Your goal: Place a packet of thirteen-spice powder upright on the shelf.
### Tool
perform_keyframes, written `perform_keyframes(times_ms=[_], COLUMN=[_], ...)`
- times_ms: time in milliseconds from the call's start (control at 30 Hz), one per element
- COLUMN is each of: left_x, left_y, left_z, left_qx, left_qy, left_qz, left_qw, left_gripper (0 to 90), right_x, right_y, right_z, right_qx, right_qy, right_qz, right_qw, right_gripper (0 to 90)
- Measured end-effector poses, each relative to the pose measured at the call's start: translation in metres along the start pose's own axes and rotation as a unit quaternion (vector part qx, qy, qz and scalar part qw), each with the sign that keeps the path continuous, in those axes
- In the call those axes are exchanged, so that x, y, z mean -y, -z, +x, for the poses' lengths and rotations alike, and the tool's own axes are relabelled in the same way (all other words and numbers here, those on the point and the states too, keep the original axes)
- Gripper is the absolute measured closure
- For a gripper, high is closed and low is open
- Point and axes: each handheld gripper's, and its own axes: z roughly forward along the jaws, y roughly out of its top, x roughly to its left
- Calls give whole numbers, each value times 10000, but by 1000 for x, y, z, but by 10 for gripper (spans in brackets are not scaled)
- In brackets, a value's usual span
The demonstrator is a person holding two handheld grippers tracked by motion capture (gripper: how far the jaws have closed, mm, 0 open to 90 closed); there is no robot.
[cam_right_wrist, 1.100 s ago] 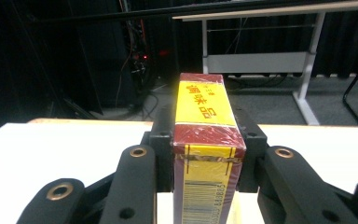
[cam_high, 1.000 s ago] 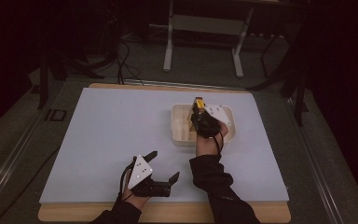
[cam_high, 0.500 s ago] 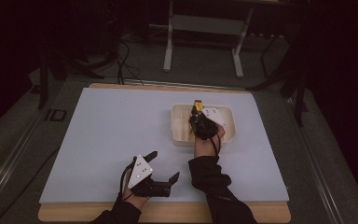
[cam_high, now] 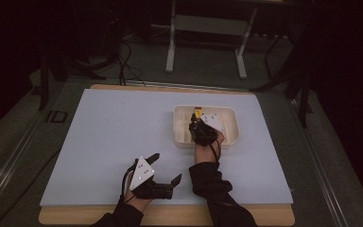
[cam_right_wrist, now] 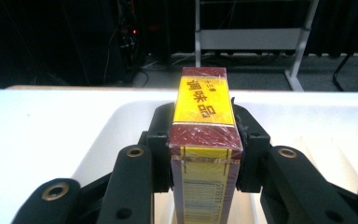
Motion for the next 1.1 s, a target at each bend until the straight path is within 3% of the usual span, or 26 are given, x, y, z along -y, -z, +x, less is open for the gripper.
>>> perform_keyframes(times_ms=[333,533,833,867,1100], left_x=[0,0,0,0,0], left_y=[0,0,0,0,-1], left_z=[1,1,1,1,1], left_qx=[-3,-42,-42,-46,-22], left_qy=[9,12,16,9,-27], left_qz=[15,14,16,15,32], left_qw=[10000,10000,10000,10000,10000], left_gripper=[13,13,13,13,13], right_x=[16,16,6,1,-14], right_y=[-3,-3,-6,-6,2], right_z=[1,2,-6,-8,-10], right_qx=[49,36,-236,-365,-554], right_qy=[57,76,88,97,285], right_qz=[127,137,356,455,375], right_qw=[9999,9999,9990,9982,9974], right_gripper=[646,639,574,541,480])
